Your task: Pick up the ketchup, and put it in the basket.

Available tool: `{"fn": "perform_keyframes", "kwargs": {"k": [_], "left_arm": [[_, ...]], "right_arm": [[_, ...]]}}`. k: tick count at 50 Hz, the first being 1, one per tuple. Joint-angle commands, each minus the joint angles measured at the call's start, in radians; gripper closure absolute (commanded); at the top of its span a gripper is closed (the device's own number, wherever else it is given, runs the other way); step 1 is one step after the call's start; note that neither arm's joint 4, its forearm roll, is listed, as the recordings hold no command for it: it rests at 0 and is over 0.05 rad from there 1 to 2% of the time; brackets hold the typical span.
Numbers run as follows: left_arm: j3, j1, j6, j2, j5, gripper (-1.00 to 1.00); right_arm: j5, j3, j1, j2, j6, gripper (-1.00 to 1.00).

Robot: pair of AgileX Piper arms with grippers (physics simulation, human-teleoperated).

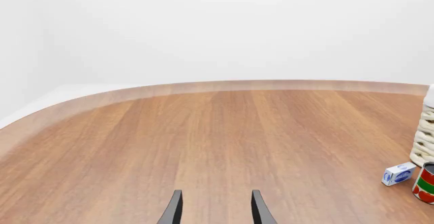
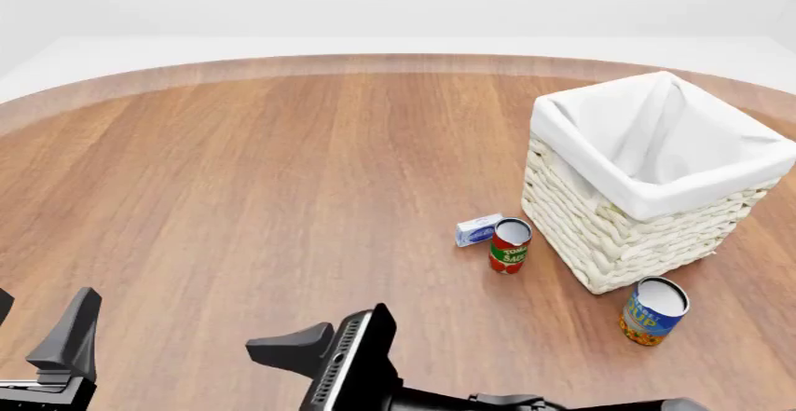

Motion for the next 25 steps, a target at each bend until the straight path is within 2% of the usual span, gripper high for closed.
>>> {"fn": "perform_keyframes", "kwargs": {"k": [1, 9, 25], "left_arm": [[0.0, 0.0, 0.0, 0.0, 0.0, -1.0], [0.0, 0.0, 0.0, 0.0, 0.0, -1.0], [0.0, 0.0, 0.0, 0.0, 0.0, -1.0]], "right_arm": [[0.001, -0.018, 0.032, 0.028, 0.017, -1.0], [0.02, -0.03, 0.077, 0.021, 0.025, -1.0], [0.031, -0.065, 0.103, 0.049, 0.033, -1.0]]}}
